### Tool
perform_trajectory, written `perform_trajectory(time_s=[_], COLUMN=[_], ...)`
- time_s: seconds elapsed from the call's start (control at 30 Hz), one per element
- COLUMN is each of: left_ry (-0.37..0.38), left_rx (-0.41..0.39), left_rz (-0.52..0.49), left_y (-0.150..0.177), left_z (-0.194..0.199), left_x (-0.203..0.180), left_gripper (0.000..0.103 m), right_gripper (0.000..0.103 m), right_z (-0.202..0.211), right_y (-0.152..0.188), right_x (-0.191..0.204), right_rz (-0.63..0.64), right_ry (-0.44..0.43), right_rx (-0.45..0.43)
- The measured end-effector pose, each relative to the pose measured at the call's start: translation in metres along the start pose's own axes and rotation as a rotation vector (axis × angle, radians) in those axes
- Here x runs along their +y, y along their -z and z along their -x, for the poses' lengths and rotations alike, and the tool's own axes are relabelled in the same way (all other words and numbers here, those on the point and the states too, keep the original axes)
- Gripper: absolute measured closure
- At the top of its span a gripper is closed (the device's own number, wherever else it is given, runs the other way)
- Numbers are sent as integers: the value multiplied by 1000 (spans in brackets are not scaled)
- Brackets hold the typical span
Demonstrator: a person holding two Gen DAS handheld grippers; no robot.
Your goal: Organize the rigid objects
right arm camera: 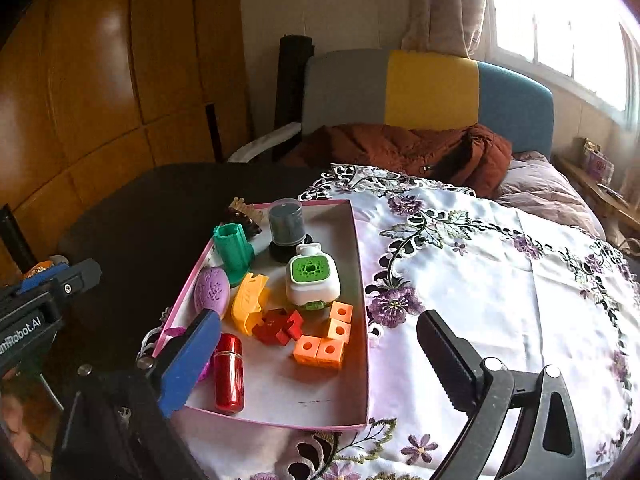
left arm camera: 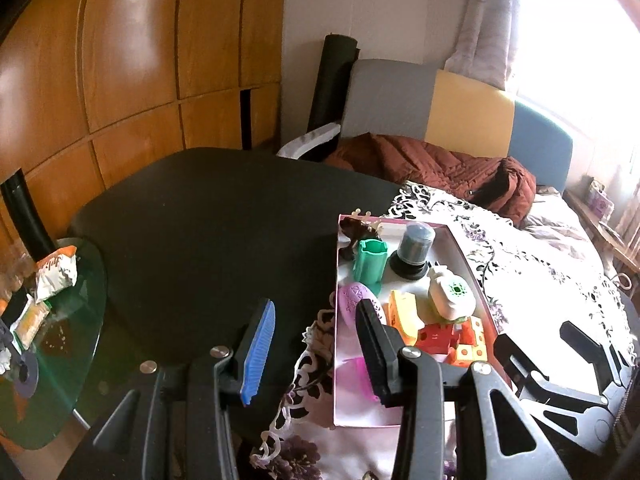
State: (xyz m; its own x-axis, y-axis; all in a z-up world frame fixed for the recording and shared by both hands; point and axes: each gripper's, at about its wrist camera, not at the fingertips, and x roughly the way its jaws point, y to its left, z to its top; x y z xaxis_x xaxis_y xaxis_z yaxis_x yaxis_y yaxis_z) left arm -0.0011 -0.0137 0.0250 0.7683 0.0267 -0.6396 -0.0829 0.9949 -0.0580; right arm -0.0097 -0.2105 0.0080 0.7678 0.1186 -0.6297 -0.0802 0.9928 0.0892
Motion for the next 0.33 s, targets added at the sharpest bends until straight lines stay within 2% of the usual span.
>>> perform_trajectory(time_s=[0.1,0.17,0.33], left_ry=[-1,2,-6], left_rx=[0,0,-10], left_rz=[-2,-11,-24], left_y=[0,0,1], left_z=[0,0,0], left_x=[0,-1,-2], left_gripper=[61,65,66], right_gripper=[4,4,4], right_z=[-1,-2,-5], right_y=[1,2,3], right_x=[0,0,4], right_rz=[-1,2,13], right_ry=[2,3,2], right_rx=[3,7,18])
